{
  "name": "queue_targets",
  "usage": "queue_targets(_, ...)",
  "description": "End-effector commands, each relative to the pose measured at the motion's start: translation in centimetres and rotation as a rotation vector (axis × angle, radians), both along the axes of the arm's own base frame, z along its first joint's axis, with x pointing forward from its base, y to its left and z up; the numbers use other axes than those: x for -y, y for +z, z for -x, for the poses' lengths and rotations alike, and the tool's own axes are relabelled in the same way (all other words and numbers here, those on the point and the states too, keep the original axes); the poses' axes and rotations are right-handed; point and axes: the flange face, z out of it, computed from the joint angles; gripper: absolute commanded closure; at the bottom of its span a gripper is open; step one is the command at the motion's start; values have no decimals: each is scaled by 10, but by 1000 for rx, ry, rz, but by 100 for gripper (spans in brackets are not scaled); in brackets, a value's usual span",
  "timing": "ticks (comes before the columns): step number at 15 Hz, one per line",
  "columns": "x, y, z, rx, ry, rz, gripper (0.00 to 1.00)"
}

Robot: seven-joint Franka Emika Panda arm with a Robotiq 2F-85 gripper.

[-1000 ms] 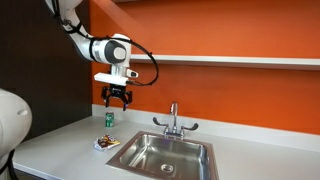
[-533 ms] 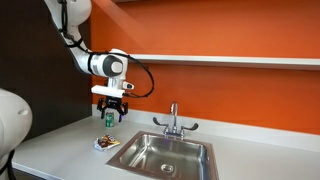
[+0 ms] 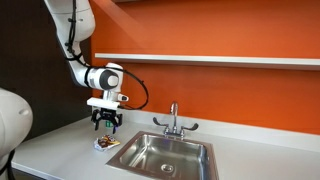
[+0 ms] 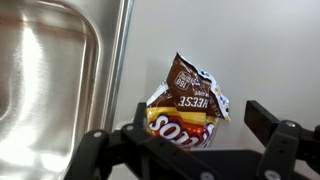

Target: Place the pack of fritos on the left side of the bottom shelf

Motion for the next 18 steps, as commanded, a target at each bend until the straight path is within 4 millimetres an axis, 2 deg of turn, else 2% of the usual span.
queue_targets(1, -6, -18, -10, -10, -8, -16, 0)
queue_targets(8, -12, -48, -16, -54, 0, -19, 0)
queue_targets(18, -5, -60, -29, -65, -21, -19, 0)
